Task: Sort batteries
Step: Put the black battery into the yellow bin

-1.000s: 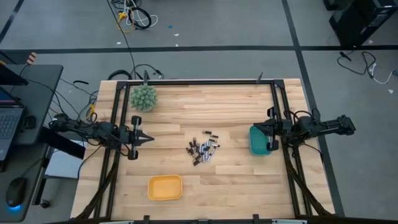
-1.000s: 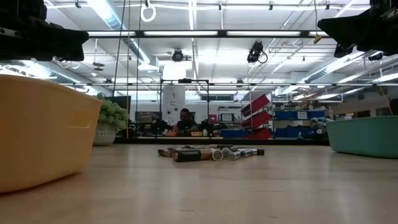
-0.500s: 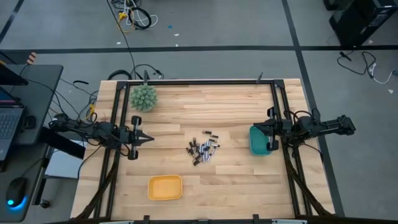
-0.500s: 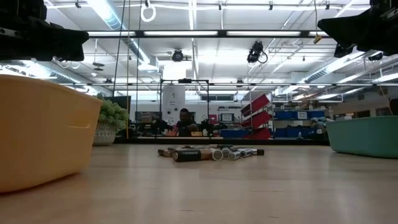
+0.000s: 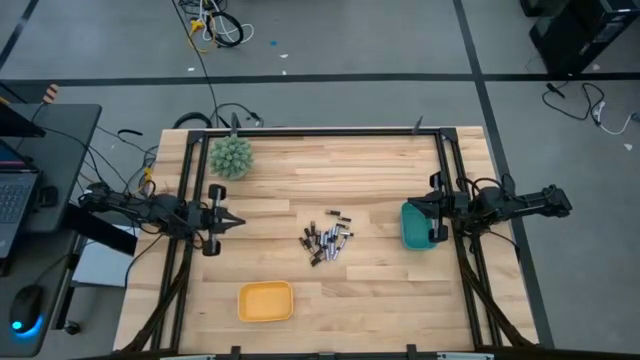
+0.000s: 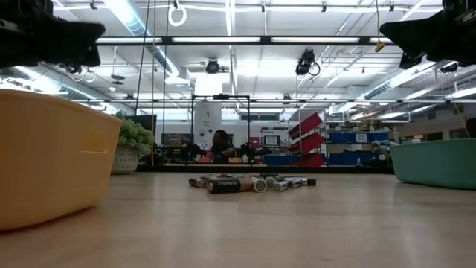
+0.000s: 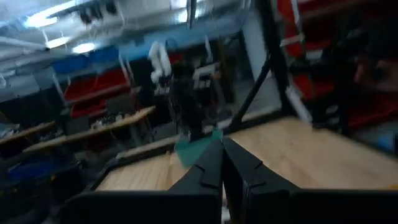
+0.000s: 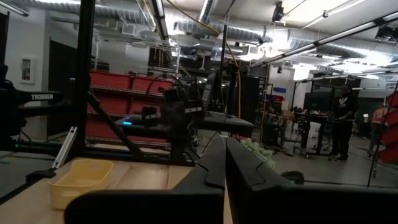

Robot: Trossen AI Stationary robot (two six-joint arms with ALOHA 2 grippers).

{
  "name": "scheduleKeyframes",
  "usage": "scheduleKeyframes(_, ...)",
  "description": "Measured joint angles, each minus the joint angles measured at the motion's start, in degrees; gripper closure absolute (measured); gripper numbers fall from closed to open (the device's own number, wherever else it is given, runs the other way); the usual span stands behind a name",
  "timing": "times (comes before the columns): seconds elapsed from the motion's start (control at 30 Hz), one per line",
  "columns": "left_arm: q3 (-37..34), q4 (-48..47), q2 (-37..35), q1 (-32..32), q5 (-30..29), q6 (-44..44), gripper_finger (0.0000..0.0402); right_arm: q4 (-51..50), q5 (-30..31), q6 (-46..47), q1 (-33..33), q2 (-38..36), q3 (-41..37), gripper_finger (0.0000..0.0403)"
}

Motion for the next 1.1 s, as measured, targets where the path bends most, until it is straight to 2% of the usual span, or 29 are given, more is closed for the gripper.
scheduleKeyframes(0.23, 0.0, 14.6, 0.0, 0.0, 8.6, -0.1, 0.0396, 0.1, 0.0, 2.8, 0.0, 0.0, 0.0, 0.0402)
scheduleKeyframes(0.43, 0.0, 20.3, 0.0, 0.0, 9.5, -0.2, 0.0396, 2.2, 0.0, 8.2, 0.0, 0.0, 0.0, 0.0402)
scheduleKeyframes(0.57, 0.0, 21.8, 0.0, 0.0, 10.8, -6.1, 0.0396, 4.3, 0.0, 10.3, 0.0, 0.0, 0.0, 0.0402)
scheduleKeyframes(0.97, 0.0, 25.7, 0.0, 0.0, 10.7, -6.0, 0.0396, 5.5, 0.0, 13.1, 0.0, 0.0, 0.0, 0.0402)
scheduleKeyframes(1.1, 0.0, 25.8, 0.0, 0.0, 4.0, -6.6, 0.0396, 5.6, 0.0, 13.0, 0.0, 0.0, 0.0, 0.0402)
